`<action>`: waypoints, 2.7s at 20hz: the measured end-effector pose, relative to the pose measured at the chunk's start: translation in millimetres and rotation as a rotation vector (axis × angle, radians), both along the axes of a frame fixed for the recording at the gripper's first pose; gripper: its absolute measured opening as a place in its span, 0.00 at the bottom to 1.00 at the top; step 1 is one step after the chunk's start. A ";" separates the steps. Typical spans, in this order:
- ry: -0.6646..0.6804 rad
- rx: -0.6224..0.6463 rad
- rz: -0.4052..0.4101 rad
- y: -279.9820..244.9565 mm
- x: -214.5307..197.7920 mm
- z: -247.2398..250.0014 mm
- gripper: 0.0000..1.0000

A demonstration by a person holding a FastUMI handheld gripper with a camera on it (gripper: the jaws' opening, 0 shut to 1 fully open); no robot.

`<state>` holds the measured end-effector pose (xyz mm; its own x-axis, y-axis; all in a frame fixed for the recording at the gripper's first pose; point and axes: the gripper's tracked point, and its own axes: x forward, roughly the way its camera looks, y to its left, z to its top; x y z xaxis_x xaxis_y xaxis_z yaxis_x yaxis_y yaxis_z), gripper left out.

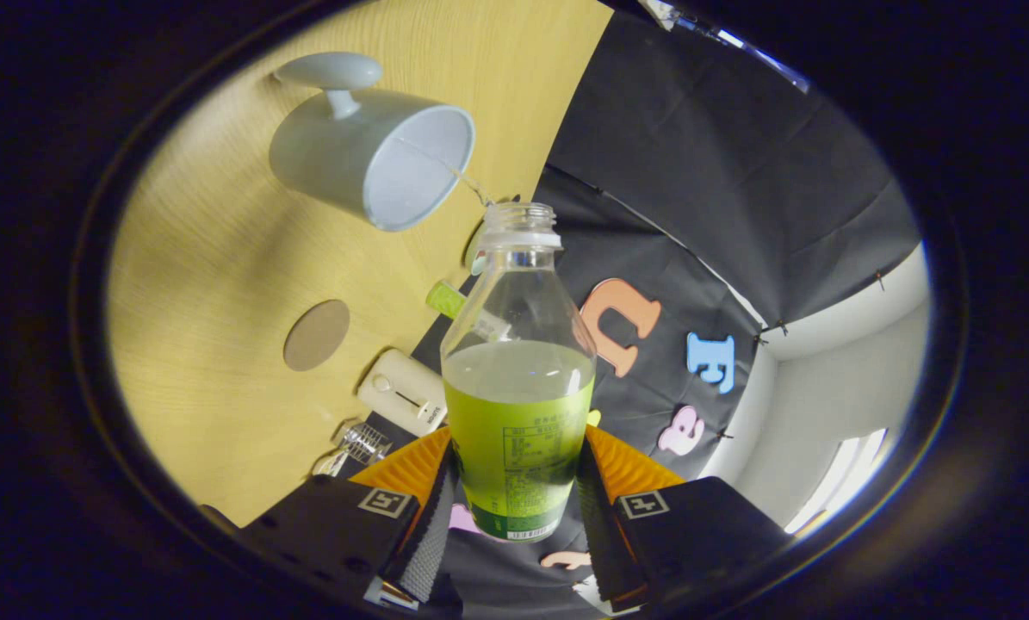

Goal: Take the bottle from table, then pour the juice into the cup, finally place the bottle on the coaster

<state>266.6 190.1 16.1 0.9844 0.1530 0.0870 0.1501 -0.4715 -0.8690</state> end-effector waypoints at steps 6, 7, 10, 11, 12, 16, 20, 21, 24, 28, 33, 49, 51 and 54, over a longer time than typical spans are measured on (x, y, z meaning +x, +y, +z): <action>0.008 0.027 -0.006 -5.8 2.6 -2.2 0.73; 0.013 0.026 -0.012 -8.0 3.4 -4.1 0.73; 0.018 0.027 -0.016 -9.6 2.9 -3.5 0.73; 0.023 0.035 -0.015 -10.4 1.9 -3.1 0.73; 0.023 0.039 -0.011 -9.9 0.8 -2.6 0.73; 0.045 0.092 -0.006 -9.1 -0.3 -4.1 0.73; 0.138 0.235 -0.056 -18.9 1.5 -17.6 0.73; 0.135 0.247 -0.054 -18.8 0.5 -16.6 0.73; 0.168 0.330 -0.060 -25.5 -0.8 -21.3 0.73; 0.256 0.495 -0.096 -31.4 -3.1 -37.2 0.73; 0.374 0.735 -0.134 -34.6 -8.1 -49.9 0.73; 0.562 1.695 -0.118 -53.9 -1.5 -4.7 0.73; 0.567 1.762 -0.121 -58.8 7.6 -4.2 0.73; 0.644 1.865 -0.085 -52.3 27.4 -11.7 0.74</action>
